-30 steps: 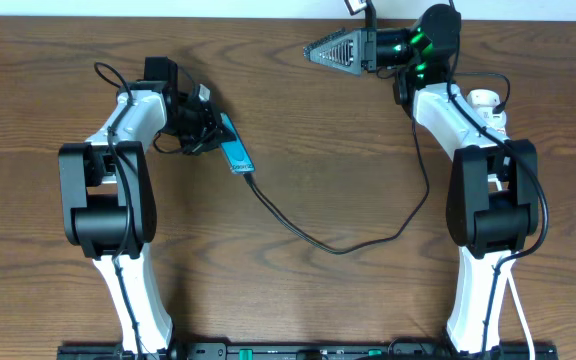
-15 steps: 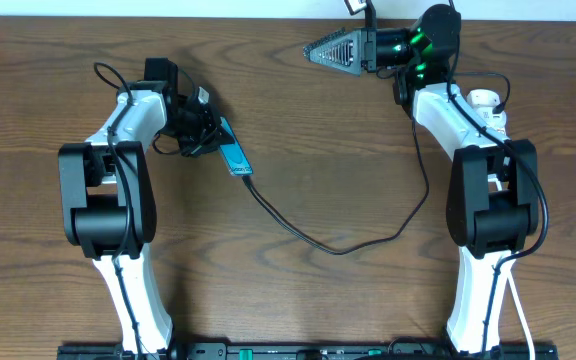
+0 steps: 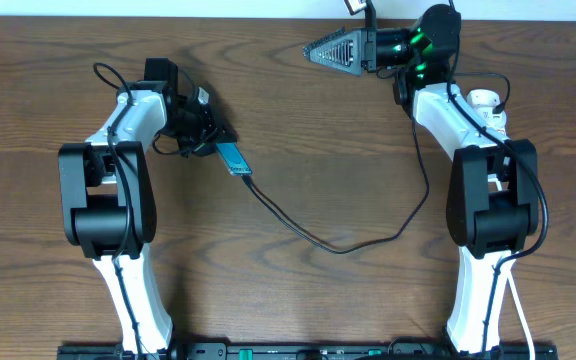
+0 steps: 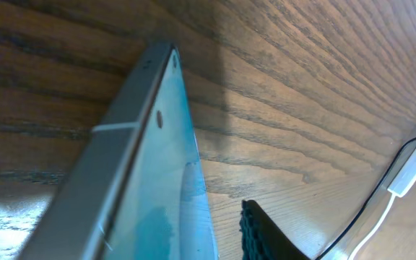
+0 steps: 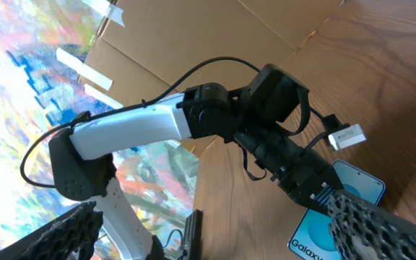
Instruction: Plug charger to phone and switch on socket
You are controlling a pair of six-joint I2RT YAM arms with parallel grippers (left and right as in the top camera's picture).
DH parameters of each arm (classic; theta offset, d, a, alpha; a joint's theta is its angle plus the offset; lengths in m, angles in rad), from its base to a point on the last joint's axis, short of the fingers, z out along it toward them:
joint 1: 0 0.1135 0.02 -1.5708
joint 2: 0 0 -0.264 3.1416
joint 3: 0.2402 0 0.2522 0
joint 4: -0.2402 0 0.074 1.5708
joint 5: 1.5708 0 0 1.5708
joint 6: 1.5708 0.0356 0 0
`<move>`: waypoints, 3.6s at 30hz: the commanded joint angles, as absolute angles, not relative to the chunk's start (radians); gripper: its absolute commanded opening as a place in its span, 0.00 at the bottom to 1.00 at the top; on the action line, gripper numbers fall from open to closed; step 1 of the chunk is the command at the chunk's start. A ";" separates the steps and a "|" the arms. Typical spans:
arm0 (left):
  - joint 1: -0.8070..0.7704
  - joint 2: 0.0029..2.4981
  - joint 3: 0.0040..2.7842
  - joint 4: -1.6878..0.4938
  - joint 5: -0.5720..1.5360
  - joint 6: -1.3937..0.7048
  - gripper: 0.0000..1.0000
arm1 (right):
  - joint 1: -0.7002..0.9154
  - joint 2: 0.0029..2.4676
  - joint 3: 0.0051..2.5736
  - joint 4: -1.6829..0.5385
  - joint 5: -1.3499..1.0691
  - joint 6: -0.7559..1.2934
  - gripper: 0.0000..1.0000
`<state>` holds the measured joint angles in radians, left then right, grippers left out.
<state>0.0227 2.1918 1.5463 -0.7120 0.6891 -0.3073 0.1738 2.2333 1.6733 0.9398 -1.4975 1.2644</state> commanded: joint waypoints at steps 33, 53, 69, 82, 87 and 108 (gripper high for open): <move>0.028 2.168 1.555 -0.808 0.625 -0.281 0.64 | 0.178 2.208 1.681 0.951 -1.505 1.267 0.99; 0.067 1.979 1.555 -0.850 0.513 -0.281 0.90 | 0.167 2.209 1.681 0.951 -1.560 1.267 0.99; 0.067 1.531 1.555 -0.878 0.429 -0.286 0.94 | 0.159 2.209 1.681 0.777 -1.466 1.153 0.99; 0.067 1.511 1.555 -0.875 0.426 -0.289 0.94 | 0.157 2.193 1.685 -0.054 -0.965 0.616 0.99; 0.067 1.511 1.555 -0.874 0.424 -0.289 0.94 | 0.159 2.090 1.740 -0.502 -0.565 0.403 0.99; 0.067 1.511 1.555 -0.874 0.406 -0.288 0.94 | 0.006 1.516 1.787 -1.164 0.207 0.366 0.99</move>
